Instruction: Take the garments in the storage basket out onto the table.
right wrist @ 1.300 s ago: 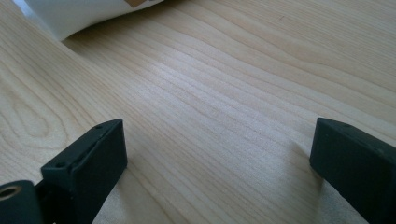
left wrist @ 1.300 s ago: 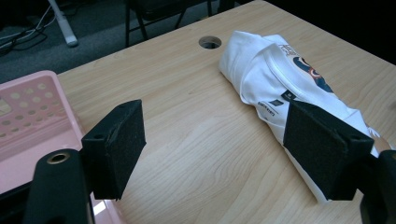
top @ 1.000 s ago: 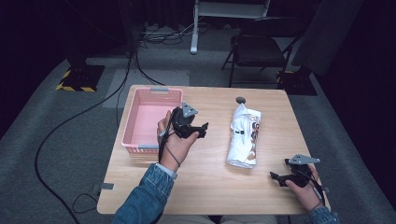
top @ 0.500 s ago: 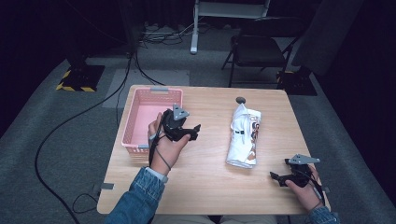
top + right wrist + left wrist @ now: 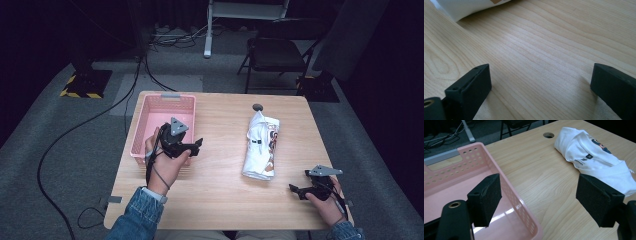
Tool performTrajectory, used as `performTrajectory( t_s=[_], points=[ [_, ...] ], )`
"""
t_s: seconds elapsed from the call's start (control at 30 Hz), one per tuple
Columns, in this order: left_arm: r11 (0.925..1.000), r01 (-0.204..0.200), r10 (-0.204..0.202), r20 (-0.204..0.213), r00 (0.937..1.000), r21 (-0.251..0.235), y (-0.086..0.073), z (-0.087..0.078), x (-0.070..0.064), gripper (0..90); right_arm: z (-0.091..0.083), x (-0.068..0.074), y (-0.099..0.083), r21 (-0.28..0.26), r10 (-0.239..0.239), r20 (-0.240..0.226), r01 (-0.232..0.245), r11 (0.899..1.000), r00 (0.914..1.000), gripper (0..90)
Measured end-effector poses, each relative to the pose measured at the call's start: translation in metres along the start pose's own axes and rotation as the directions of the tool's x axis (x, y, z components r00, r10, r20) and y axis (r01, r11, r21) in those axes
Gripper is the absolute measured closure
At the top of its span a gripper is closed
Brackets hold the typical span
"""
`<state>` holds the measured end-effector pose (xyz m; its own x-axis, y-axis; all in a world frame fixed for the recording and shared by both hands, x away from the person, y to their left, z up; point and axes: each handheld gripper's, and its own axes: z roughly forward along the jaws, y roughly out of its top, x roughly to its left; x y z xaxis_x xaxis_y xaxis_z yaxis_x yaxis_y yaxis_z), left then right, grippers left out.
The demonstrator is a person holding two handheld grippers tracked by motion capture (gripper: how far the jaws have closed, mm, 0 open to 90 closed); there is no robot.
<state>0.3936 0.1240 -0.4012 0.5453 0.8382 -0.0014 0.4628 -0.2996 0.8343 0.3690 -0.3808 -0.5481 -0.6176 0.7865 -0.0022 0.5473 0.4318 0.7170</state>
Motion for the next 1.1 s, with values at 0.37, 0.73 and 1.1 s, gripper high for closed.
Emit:
performTrajectory(
  t_s=[0.37,0.73,1.1],
  points=[
    [0.9999,0.013,-0.013,-0.019,0.9997,0.0,-0.015,-0.013,0.011,20.1,0.0,0.0,0.0,0.0,0.0,0.0,0.0,1.0,1.0,3.2],
    [0.9998,0.02,-0.02,-0.031,0.9993,-0.002,-0.027,-0.028,0.019,20.1,0.0,0.0,0.0,0.0,0.0,0.0,0.0,1.0,1.0,3.2],
    [0.9998,0.021,-0.021,-0.032,0.9993,0.0,-0.042,-0.037,0.028,20.1,0.0,0.0,0.0,0.0,-0.001,-0.001,0.001,1.0,1.0,3.0]
  ],
)
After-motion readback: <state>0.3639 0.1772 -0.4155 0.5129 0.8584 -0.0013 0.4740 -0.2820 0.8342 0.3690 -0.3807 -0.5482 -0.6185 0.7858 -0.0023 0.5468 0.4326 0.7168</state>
